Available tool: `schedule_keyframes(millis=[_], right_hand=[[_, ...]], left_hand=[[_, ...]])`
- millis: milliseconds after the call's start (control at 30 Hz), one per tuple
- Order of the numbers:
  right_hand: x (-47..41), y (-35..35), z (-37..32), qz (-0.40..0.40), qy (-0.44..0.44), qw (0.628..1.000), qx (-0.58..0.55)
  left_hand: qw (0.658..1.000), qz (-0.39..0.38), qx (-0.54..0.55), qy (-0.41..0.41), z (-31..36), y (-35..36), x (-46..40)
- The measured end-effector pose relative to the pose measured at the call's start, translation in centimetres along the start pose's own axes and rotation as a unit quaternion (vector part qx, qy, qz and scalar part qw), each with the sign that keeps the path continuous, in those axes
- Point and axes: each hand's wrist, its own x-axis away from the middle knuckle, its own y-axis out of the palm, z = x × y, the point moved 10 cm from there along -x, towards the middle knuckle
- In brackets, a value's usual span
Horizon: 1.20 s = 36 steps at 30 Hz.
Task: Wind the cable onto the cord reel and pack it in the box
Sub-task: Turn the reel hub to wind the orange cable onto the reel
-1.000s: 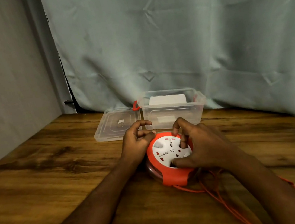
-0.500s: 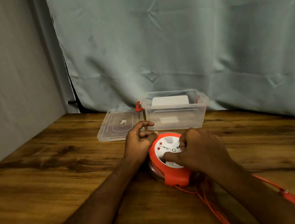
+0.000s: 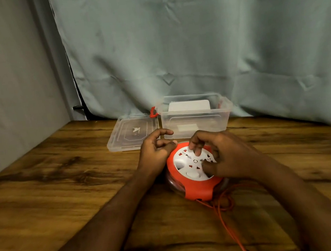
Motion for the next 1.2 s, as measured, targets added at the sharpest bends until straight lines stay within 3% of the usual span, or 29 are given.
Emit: schedule_keyframes(millis=[100, 433, 600, 1200], right_hand=[[0.0, 0.1, 0.8, -0.03, -0.015, 0.999, -0.021], [-0.1, -0.4, 1.6, -0.006, 0.002, 0.998, -0.07], [0.1, 0.1, 1.2, -0.04, -0.008, 0.999, -0.035], [0.1, -0.5, 1.2, 0.043, 0.04, 0.998, 0.016]], left_hand=[[1.0, -0.001, -0.008, 0.005, 0.2, 0.0, 0.0], [1.0, 0.003, -0.015, 0.007, 0.4, 0.0, 0.2], [1.0, 0.003, -0.017, 0.004, 0.0, 0.0, 0.0], [0.999, 0.017, -0.034, -0.016, -0.2, -0.4, 0.1]])
